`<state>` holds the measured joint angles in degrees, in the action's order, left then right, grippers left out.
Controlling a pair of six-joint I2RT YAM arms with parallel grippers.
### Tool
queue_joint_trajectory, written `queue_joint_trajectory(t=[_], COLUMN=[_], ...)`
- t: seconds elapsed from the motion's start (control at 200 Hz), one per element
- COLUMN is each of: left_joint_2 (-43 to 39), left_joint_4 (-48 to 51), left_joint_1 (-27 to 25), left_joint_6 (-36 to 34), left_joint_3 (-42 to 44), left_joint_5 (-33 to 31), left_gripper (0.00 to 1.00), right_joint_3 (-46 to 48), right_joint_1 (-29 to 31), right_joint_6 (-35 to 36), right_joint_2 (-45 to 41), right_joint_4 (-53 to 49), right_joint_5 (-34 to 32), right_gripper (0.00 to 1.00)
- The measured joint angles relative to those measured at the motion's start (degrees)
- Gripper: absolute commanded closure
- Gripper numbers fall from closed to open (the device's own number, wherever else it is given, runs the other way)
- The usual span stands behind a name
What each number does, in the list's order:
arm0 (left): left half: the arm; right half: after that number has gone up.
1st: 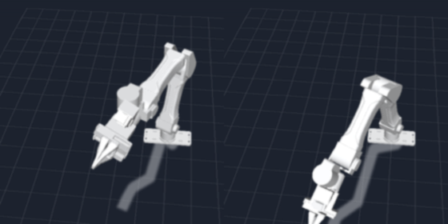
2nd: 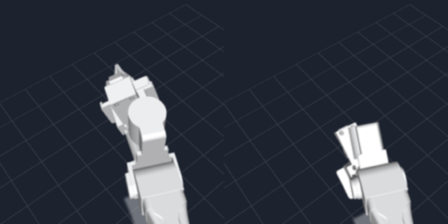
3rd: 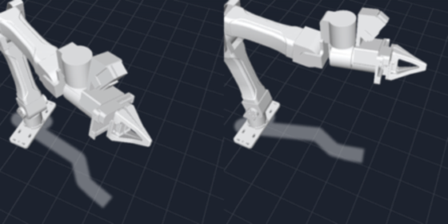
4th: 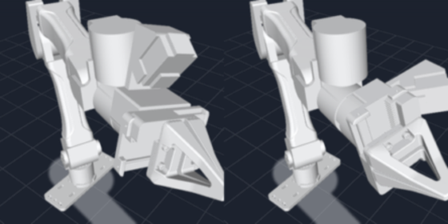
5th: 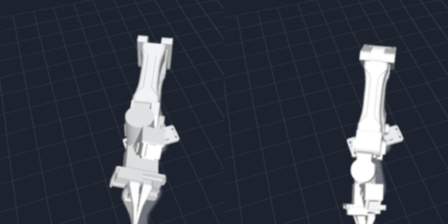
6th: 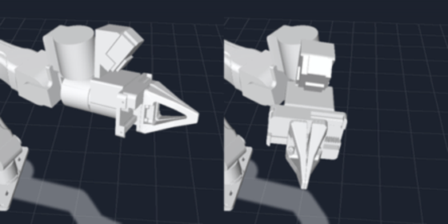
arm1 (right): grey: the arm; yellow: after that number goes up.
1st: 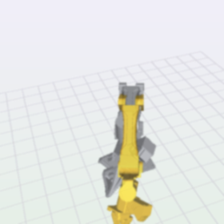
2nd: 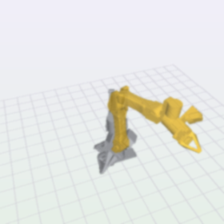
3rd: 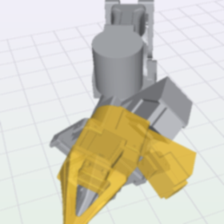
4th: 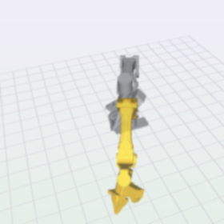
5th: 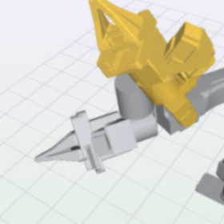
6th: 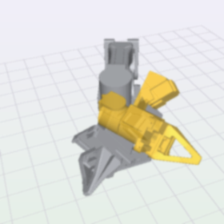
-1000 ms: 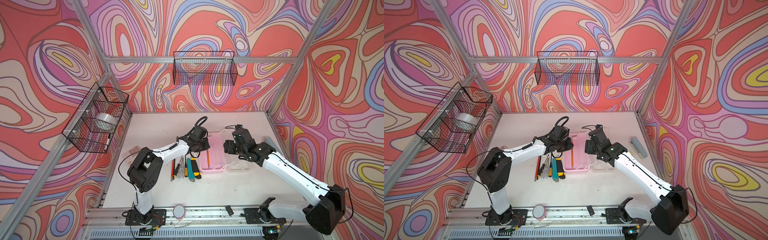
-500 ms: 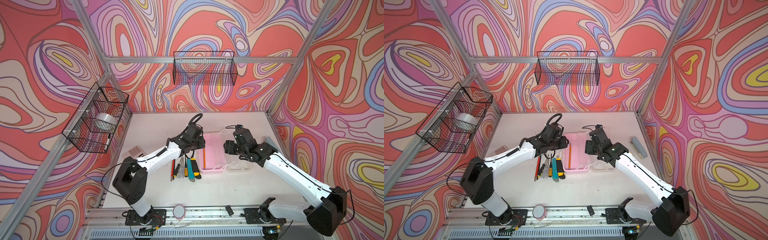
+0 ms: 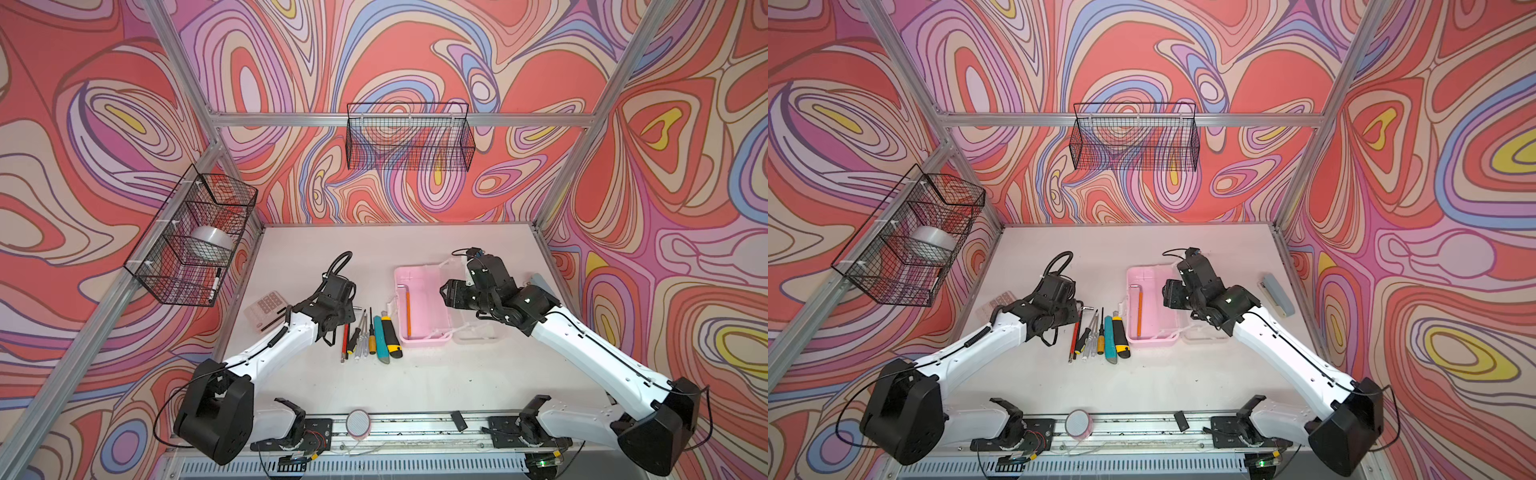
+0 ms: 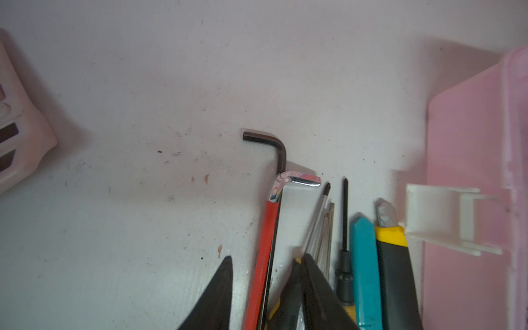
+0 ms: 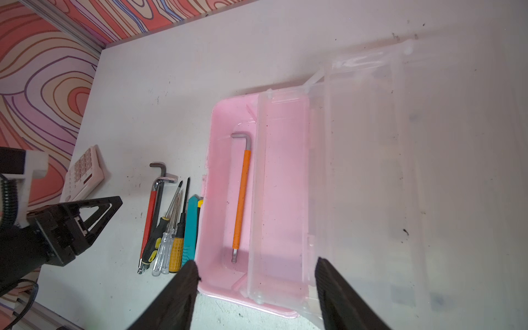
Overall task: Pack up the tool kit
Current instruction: 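Move the left gripper back to the tools and grasp the red hex key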
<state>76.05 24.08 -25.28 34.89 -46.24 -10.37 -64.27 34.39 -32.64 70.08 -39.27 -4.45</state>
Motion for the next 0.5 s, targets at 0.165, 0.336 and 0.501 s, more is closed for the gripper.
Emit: queue_joint_trajectory(t=[0.165,0.336,0.501], left_joint_2=[5.1,7.8,9.7], left_joint_4=[-1.6,-3.2,-4.5], left_joint_1=[0.7,1.0,1.4], left_joint_6=[-0.6,-0.8,-0.9], left_joint_3=[0.0,0.0,0.1], left_joint_5=[1.6,3.1,4.0], left_gripper=[0.66,0.70,0.71], right_joint_3=[0.0,0.0,0.2], right_joint_1=[0.1,0.2,0.2], right_joint_6=[-0.3,-0.7,-0.9], right_joint_2=[1.0,1.0,1.1], right_joint_4=[0.1,0.3,0.4], right_joint_5=[0.0,-0.2,-0.5], right_gripper=[0.32,0.32,0.32])
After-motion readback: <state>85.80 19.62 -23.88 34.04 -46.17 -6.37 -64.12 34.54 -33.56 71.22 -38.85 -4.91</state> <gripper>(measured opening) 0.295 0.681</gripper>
